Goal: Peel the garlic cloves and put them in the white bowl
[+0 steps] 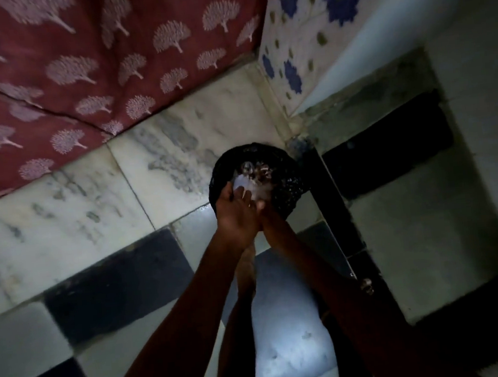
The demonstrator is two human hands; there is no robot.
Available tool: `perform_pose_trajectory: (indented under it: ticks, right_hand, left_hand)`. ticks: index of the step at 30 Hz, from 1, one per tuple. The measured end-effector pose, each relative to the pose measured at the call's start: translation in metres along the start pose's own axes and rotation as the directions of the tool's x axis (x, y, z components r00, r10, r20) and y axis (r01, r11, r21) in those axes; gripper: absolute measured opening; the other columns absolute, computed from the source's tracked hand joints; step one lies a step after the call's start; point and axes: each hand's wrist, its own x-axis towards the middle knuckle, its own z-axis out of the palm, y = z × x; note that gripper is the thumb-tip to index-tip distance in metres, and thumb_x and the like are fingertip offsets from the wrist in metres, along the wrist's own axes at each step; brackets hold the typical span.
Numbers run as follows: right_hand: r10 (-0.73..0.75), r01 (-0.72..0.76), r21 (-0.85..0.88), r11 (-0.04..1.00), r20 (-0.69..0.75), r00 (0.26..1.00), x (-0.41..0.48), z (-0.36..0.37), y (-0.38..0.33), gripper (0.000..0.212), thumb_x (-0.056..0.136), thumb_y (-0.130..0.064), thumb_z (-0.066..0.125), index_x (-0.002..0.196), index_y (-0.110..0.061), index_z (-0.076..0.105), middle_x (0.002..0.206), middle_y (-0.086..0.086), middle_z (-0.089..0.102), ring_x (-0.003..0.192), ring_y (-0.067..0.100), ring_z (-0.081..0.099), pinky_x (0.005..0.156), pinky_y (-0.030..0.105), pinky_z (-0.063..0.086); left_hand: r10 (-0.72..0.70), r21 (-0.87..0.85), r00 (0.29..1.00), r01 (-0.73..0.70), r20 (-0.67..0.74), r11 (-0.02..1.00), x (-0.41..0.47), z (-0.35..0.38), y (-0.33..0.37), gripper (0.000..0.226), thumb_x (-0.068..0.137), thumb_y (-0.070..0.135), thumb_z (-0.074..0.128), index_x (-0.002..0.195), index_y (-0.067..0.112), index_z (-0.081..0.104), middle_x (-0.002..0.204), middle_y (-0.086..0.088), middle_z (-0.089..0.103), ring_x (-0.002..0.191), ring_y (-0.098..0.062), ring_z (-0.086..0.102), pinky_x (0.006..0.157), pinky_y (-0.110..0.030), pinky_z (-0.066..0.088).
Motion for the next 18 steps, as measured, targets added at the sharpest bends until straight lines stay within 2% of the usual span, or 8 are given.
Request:
perform_pose_trajectory:
  ticks: [1, 3, 6, 7, 9, 11, 15, 18]
  right_hand:
    - [0.031, -0.032, -0.024, 0.999, -0.054, 0.998, -0.017, -0.009, -0.011, 0.047, 0.108, -0.033, 0.03, 0.147, -0.009, 0.039, 0.147, 0.016, 0.044, 0.138, 0.03, 0.04, 0.11, 0.027, 0.028]
    - [0.008, -0.013, -0.036, 0.999, -0.154, 0.988, -0.064, -0.027, -0.033, 0.043, 0.105, -0.039, 0.037, 0.14, -0.018, 0.052, 0.139, 0.01, 0.055, 0.129, 0.028, 0.05, 0.104, 0.027, 0.035]
    - [-0.073, 0.093, 0.075, 0.993, -0.232, 0.97, -0.184, -0.057, -0.076, 0.033, 0.092, -0.053, 0.051, 0.116, -0.034, 0.064, 0.114, -0.005, 0.069, 0.107, 0.014, 0.064, 0.095, 0.036, 0.05]
    - [-0.088, 0.13, 0.147, 0.981, -0.259, 0.962, -0.227, -0.068, -0.091, 0.025, 0.093, -0.047, 0.054, 0.112, -0.034, 0.064, 0.108, -0.008, 0.07, 0.099, 0.01, 0.066, 0.088, 0.033, 0.053]
    - [-0.119, 0.207, 0.233, 0.95, -0.341, 0.933, -0.31, -0.092, -0.115, 0.018, 0.097, -0.027, 0.057, 0.113, -0.023, 0.065, 0.101, -0.003, 0.071, 0.088, 0.009, 0.067, 0.075, 0.024, 0.053]
    - [-0.138, 0.264, 0.264, 0.928, -0.412, 0.901, -0.391, -0.122, -0.127, 0.017, 0.099, -0.015, 0.056, 0.112, -0.014, 0.067, 0.098, 0.004, 0.073, 0.084, 0.015, 0.068, 0.069, 0.023, 0.053]
    - [-0.172, 0.366, 0.265, 0.892, -0.551, 0.817, -0.499, -0.183, -0.12, 0.015, 0.097, -0.017, 0.058, 0.107, -0.014, 0.069, 0.092, 0.006, 0.073, 0.079, 0.017, 0.069, 0.067, 0.024, 0.053]
    - [-0.133, 0.425, 0.297, 0.855, -0.667, 0.733, -0.552, -0.228, -0.09, 0.015, 0.097, -0.007, 0.058, 0.106, -0.011, 0.069, 0.09, 0.006, 0.074, 0.077, 0.015, 0.067, 0.068, 0.026, 0.051]
  left_hand:
    - [0.001, 0.021, 1.0, -0.002, 0.012, 1.0, -0.027, 0.012, 0.002, 0.044, 0.098, 0.04, 0.046, 0.134, 0.016, 0.05, 0.116, -0.003, 0.061, 0.095, -0.018, 0.058, 0.087, -0.032, 0.048]
    - [0.031, 0.198, 0.999, -0.033, 0.013, 0.98, -0.093, 0.038, 0.0, 0.04, 0.1, 0.032, 0.045, 0.135, 0.013, 0.052, 0.122, -0.004, 0.063, 0.094, -0.014, 0.061, 0.084, -0.027, 0.049]
    - [0.117, 0.516, 0.991, -0.132, 0.061, 0.847, -0.216, 0.083, -0.022, 0.035, 0.1, 0.019, 0.045, 0.133, 0.01, 0.055, 0.119, -0.006, 0.065, 0.091, -0.011, 0.065, 0.074, -0.019, 0.052]
    - [0.144, 0.597, 0.986, -0.166, 0.084, 0.785, -0.257, 0.097, -0.033, 0.034, 0.099, 0.016, 0.045, 0.13, 0.009, 0.057, 0.113, -0.006, 0.066, 0.088, -0.011, 0.065, 0.072, -0.017, 0.052]
    - [0.176, 0.717, 0.975, -0.217, 0.132, 0.662, -0.326, 0.12, -0.057, 0.03, 0.097, 0.01, 0.045, 0.123, 0.006, 0.06, 0.104, -0.008, 0.068, 0.084, -0.012, 0.065, 0.067, -0.014, 0.051]
    - [0.162, 0.791, 0.961, -0.275, 0.222, 0.547, -0.389, 0.144, -0.089, 0.026, 0.097, 0.008, 0.045, 0.116, 0.005, 0.062, 0.096, -0.007, 0.068, 0.078, -0.011, 0.065, 0.061, -0.013, 0.049]
    - [0.02, 0.833, 0.934, -0.328, 0.357, 0.445, -0.459, 0.176, -0.166, 0.02, 0.099, 0.006, 0.045, 0.098, 0.01, 0.065, 0.076, 0.001, 0.068, 0.064, -0.008, 0.063, 0.058, -0.017, 0.046]
    - [-0.095, 0.867, 0.902, -0.372, 0.422, 0.331, -0.48, 0.197, -0.228, 0.019, 0.098, 0.004, 0.048, 0.096, 0.012, 0.065, 0.077, 0.001, 0.069, 0.063, -0.008, 0.062, 0.058, -0.019, 0.045]
